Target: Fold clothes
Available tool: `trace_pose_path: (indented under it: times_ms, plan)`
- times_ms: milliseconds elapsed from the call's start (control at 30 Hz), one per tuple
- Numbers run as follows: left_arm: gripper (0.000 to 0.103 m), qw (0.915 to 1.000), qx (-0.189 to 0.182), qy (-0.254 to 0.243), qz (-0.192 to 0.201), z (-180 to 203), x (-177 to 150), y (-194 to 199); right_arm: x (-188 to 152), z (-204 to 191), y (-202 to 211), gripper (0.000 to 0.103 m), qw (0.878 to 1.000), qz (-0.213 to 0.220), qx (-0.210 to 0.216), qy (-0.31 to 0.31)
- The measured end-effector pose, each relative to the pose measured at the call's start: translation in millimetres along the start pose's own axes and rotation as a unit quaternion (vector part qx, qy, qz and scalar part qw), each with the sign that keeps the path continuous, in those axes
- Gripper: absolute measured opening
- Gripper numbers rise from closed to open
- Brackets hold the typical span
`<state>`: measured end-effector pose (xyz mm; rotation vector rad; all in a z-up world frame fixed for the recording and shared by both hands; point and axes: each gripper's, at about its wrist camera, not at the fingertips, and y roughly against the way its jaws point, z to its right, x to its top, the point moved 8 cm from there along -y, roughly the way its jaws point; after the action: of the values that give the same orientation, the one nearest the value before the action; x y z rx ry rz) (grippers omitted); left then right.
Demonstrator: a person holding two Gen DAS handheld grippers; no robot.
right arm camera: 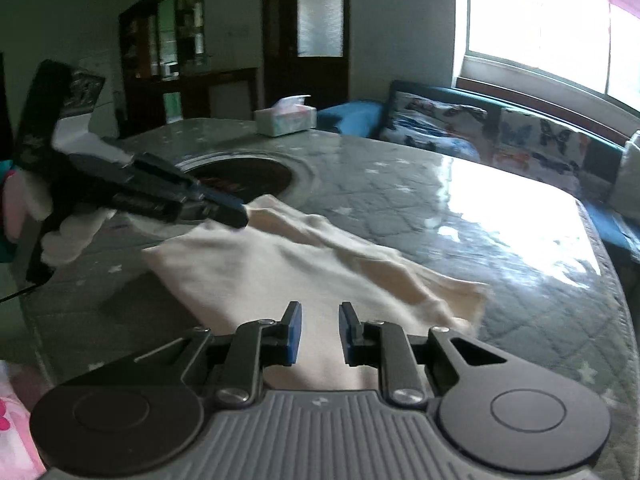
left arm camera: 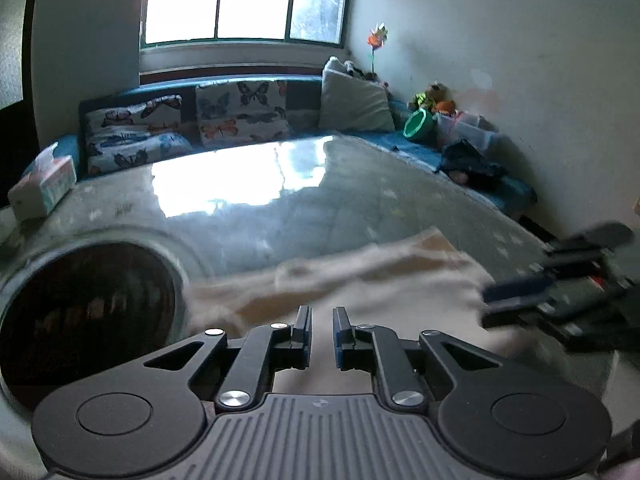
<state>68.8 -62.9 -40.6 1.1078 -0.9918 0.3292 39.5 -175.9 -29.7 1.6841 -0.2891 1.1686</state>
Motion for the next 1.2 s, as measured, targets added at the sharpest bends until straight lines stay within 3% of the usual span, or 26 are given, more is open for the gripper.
trace_pose_path:
  times_ms: [300,567,833,1033,1200]
  plan:
    - [0.012,0.9982,0.043,0.034,-0.024,-20,-40,5,-15,-24,-25,0.018,0.999,-0.029,0.025,0.031]
    - [0.012,0.9991,0.019,0.037,-0.001,-8,-16,7,8,-29,-30,0.018,0.998,-0.01,0.036,0.044]
    - [0.012,0.9989,0.015,0.033,-0.03,-7,-15,-26,9,-29,-49,0.019,0.998,-0.021,0.056,0.031]
    - [0.016,0.9987,0.019,0.035,-0.031,-5,-8,-27,18,17,-44,0.021,1.0,-0.009,0.006,-0.013]
    - [0.03,0.9979,0.031,0.041,-0.039,-8,-7,-31,9,53,-58,0.021,0.998,-0.025,-0.032,-0.047]
